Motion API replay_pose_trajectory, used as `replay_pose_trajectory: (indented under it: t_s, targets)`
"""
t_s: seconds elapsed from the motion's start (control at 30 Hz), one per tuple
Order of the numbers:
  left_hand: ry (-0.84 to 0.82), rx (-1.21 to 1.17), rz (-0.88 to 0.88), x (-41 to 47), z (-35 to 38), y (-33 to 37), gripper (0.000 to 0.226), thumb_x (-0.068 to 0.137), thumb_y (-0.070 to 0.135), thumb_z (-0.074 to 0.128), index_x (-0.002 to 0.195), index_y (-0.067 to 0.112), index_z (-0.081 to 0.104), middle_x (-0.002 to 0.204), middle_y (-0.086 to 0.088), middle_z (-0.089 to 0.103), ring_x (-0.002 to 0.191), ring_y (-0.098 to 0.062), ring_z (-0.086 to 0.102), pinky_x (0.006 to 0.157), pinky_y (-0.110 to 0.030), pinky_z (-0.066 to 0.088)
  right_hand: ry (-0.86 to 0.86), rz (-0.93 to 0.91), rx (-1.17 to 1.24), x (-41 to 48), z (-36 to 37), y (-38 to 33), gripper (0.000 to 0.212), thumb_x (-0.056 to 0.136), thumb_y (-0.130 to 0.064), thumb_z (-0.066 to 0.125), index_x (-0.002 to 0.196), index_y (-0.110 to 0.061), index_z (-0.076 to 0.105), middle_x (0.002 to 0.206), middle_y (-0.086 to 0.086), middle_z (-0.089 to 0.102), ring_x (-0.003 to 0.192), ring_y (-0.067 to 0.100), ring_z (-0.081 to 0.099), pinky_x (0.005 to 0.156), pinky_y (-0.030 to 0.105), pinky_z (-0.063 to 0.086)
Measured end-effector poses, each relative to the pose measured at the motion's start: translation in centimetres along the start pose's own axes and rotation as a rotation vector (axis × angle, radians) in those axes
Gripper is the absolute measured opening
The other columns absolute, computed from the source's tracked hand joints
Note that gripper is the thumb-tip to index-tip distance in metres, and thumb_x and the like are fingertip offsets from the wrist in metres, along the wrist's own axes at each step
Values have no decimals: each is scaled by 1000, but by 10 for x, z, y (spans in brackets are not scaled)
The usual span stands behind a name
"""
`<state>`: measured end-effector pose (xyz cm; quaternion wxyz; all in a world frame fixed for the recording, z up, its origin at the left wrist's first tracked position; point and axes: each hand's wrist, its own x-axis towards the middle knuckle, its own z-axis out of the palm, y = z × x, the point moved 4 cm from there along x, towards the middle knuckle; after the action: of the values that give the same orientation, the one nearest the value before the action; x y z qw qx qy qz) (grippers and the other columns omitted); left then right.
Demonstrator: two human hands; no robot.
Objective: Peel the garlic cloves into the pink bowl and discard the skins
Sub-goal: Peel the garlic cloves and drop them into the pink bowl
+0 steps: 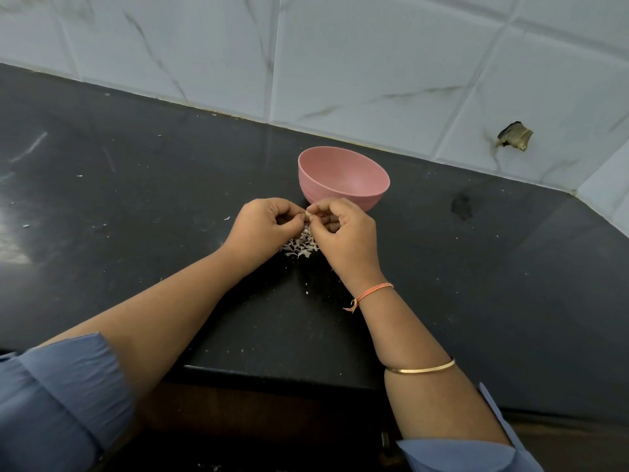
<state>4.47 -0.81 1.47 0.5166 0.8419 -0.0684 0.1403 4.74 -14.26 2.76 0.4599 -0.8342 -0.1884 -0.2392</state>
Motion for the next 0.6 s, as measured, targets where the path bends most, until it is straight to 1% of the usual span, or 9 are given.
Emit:
replay_pose_trajectory:
  t_s: [0.07,0.17,0.23,0.33,0.47,0.53,0.6]
  targets:
    - [1,3,1,0,0,0,9,86,15,64,87,19,71,73,8,69,67,-6,64,64,-18,53,-5,-11,-18,0,0,0,10,79,1,65,86,-5,70,85,4,66,68,0,58,65,11,51]
    - [10,3,4,1,0,0,8,85,16,64,86,19,71,71,9,68,63,0,61,61,-13,51,5,-12,-35,0,-1,1,9,81,-1,65,86,-5,71,84,2,65,67,-2,57,64,9,49]
    - [9,-5,7,1,0,0,8,85,16,64,85,19,72,70,10,67,61,3,60,60,-11,49,11,3,-28,0,-2,1,10,81,-2,64,86,-5,72,84,3,66,67,-3,56,64,8,48]
    - [12,-7,6,1,0,0,7,84,16,65,84,17,72,69,9,67,61,3,59,59,-11,49,-1,35,-14,0,-3,1,12,83,-1,61,88,-4,73,85,3,66,69,-3,57,65,6,46]
    - [7,7,15,1,0,0,8,85,16,64,84,19,71,68,13,66,60,7,59,58,-8,48,-23,105,31,0,-2,2,16,83,0,58,89,-4,73,88,2,67,71,-4,58,66,6,46]
    - [14,8,14,1,0,0,8,84,16,64,83,19,71,67,14,65,60,6,59,58,-8,48,-26,142,61,0,-3,3,17,83,0,58,90,-4,73,89,5,69,73,0,59,67,6,47]
    - [13,10,13,1,0,0,8,84,16,64,83,19,72,69,12,66,63,3,60,61,-13,50,-46,190,109,0,-3,4,16,83,0,58,91,-4,72,88,5,70,70,0,60,65,7,47]
